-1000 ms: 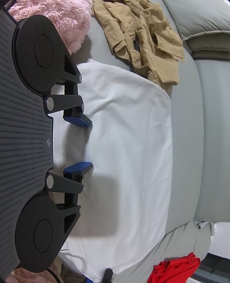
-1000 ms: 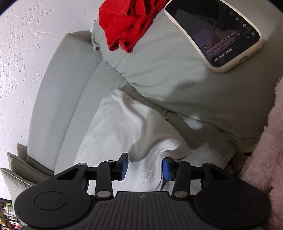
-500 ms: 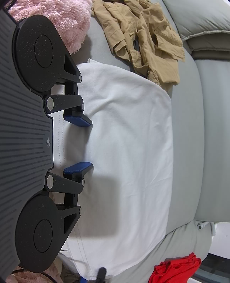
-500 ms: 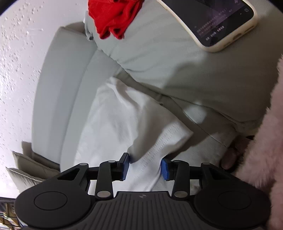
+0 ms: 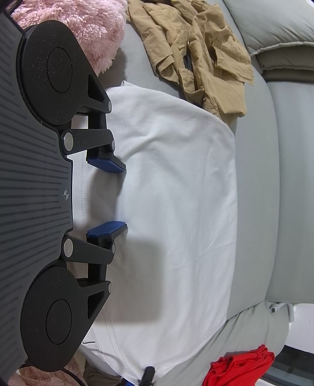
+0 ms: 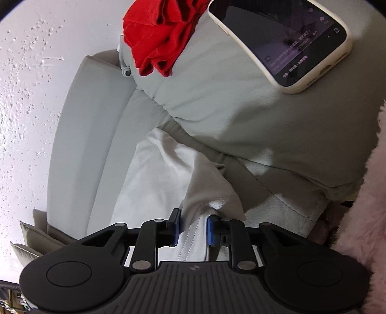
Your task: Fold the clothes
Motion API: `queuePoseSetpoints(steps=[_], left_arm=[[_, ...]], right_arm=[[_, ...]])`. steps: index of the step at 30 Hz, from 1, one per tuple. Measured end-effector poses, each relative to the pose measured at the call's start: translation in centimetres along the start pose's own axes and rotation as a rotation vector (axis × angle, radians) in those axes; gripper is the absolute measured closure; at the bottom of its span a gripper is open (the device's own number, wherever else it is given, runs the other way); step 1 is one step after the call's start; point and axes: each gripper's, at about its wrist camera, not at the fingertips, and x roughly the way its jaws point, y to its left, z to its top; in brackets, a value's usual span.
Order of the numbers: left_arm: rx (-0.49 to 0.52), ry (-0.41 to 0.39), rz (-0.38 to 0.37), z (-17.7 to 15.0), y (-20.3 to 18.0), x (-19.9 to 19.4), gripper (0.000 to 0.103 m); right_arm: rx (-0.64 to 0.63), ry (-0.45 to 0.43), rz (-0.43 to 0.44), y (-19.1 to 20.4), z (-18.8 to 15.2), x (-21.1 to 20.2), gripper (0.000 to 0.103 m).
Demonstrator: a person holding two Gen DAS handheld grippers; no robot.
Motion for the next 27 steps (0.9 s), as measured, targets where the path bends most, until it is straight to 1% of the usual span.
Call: queuePoseSetpoints(steps=[1,2,3,4,5,7,8,12,17,21,22,25,27], left_arm=[[0.004,-0.001,0.004,0.0,-0.1,0.0,0.052],[0.005,0.000,0.003,0.0,0.0,0.0,0.052],[0.007,0.000,0.003,-0.1,0.0,0.0,0.052],[0.008,0.001,0.002,-0.1,0.0,-0.1,0.051],[0.009,0.001,0.001,-0.1,0.1,-0.1,0.051],[0.005,0.003,-0.001,-0.1,0.3,-0.1,0.050],[0.004,0.004,-0.002,-0.1,0.3,-0.1,0.049],[-0.003,0.007,0.001,-0.1,0.3,0.0,0.049],[-0.001,0.008,0.002,-0.1,0.1,0.1,0.048],[-0.005,0.008,0.005,0.0,0.1,0.1,0.048],[-0.005,0.008,0.006,0.0,0.0,0.1,0.048],[-0.010,0.005,-0.004,0.0,0.3,0.0,0.049],[-0.017,0.002,-0.014,0.1,0.6,-0.1,0.050]], right_arm=[[0.001,0.017,0.030,0.1,0.2,0.4,0.078],[0.002,0.033,0.058,0.2,0.3,0.8,0.078],[-0.003,0.036,0.044,0.2,0.3,1.1,0.079],[-0.008,0.039,0.029,0.3,0.4,1.4,0.085],[-0.012,0.042,0.016,0.3,0.4,1.7,0.086],[0.039,0.047,0.025,-0.2,0.7,1.6,0.086],[0.043,0.049,0.024,-0.2,0.7,1.6,0.086],[0.047,0.040,0.011,-0.4,1.0,0.9,0.085],[0.038,0.024,-0.018,-0.4,1.0,0.4,0.079],[-0.029,0.021,-0.026,0.0,1.0,1.4,0.078],[-0.051,0.022,-0.026,0.1,1.2,1.7,0.080],[-0.104,0.021,-0.033,0.5,1.6,2.3,0.090],[-0.128,0.008,-0.041,0.9,1.4,2.1,0.091]])
